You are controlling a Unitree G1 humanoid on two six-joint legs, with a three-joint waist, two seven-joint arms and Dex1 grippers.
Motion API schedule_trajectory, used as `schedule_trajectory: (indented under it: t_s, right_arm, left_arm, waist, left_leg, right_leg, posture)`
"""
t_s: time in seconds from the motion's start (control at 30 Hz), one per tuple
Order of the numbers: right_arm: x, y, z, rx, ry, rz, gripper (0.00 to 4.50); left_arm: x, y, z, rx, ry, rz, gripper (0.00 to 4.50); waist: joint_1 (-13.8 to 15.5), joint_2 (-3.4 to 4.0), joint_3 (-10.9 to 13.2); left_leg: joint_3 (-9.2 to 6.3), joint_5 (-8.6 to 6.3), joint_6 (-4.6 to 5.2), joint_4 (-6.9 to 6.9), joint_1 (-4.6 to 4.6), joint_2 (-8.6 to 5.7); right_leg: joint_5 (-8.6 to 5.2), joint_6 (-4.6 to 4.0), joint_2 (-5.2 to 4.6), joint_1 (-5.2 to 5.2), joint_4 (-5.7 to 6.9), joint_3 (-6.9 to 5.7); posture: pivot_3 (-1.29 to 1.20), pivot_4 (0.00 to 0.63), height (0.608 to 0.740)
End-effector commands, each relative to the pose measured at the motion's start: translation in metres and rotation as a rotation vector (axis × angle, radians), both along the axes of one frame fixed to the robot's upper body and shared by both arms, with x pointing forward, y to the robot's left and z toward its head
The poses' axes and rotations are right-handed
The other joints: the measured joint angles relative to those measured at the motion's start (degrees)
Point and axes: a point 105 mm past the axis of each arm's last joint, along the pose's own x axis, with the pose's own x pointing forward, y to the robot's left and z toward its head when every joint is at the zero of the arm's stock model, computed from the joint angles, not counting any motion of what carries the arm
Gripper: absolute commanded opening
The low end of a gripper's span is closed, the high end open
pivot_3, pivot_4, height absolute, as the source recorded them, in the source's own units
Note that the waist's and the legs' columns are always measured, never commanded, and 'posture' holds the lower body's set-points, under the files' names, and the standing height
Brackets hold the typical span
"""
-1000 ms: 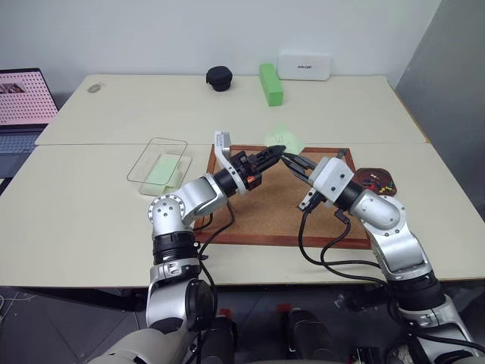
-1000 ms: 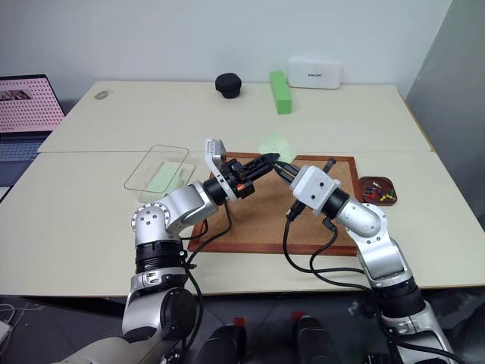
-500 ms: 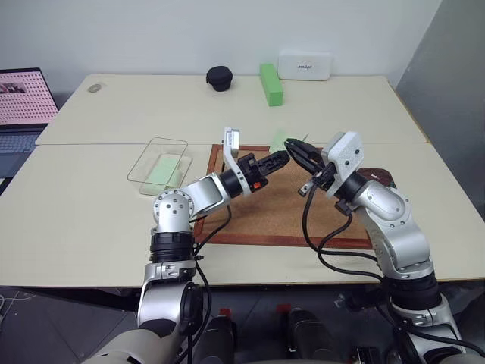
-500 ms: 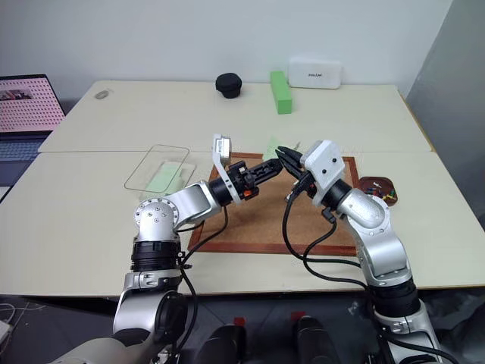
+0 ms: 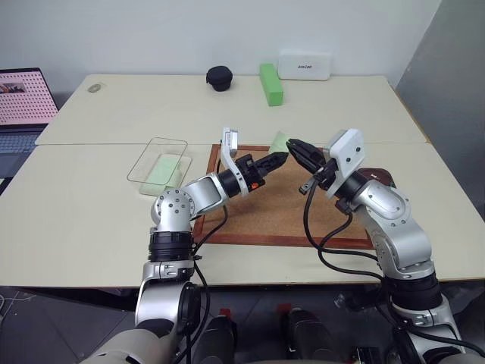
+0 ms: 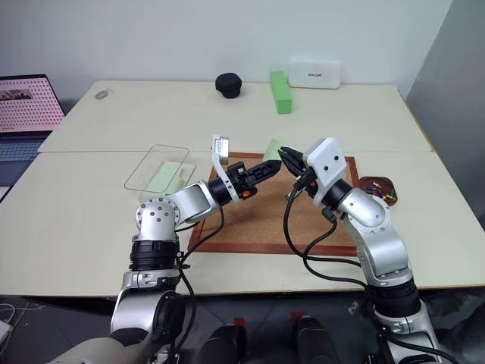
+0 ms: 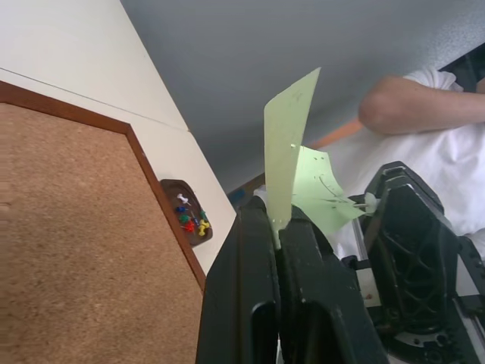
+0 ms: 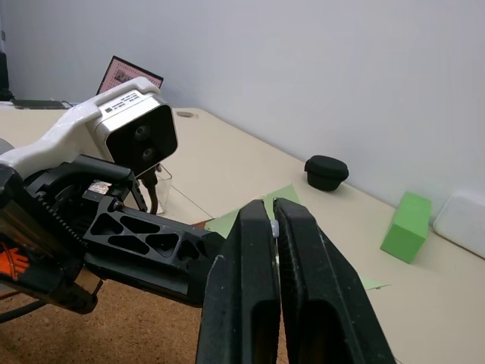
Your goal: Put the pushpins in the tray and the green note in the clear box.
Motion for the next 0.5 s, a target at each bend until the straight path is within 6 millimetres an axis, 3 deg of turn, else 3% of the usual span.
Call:
schedule_trajectory:
  t_s: [0.03, 0.17, 0.5]
  right_arm:
    - [-0.005, -0.004, 0.013, 0.009, -0.001, 0.017, 0.0]
    - [-0.005, -0.005, -0.002, -0.033, 0.072, 0.03, 0.0]
    - [-0.004, -0.009, -0.001, -0.033, 0.077, 0.006, 0.0]
  left_arm:
    - [0.015, 0.011, 0.004, 0.061, -0.068, 0.091, 0.05]
    - [0.016, 0.009, 0.009, 0.094, -0.13, 0.072, 0.05]
    - [0.021, 0.013, 0.009, 0.106, -0.145, 0.087, 0.05]
  waist:
    - [0.0, 0.0, 0.0]
    - [0.03, 0.0, 0.0]
    - [-0.02, 0.0, 0.0]
  left_leg:
    - [0.0, 0.0, 0.0, 0.0, 0.0, 0.0]
    - [0.0, 0.0, 0.0, 0.0, -0.04, -0.01]
    - [-0.01, 0.0, 0.0, 0.0, -0.11, 0.0]
  right_leg:
    - [0.0, 0.0, 0.0, 0.0, 0.0, 0.0]
    - [0.0, 0.0, 0.0, -0.02, -0.01, -0.01]
    - [0.0, 0.0, 0.0, -0.09, -0.02, -0.02]
  posture:
    - [0.0, 0.15, 0.74]
    - [0.0, 0.15, 0.74]
    - [0.0, 0.15, 0.74]
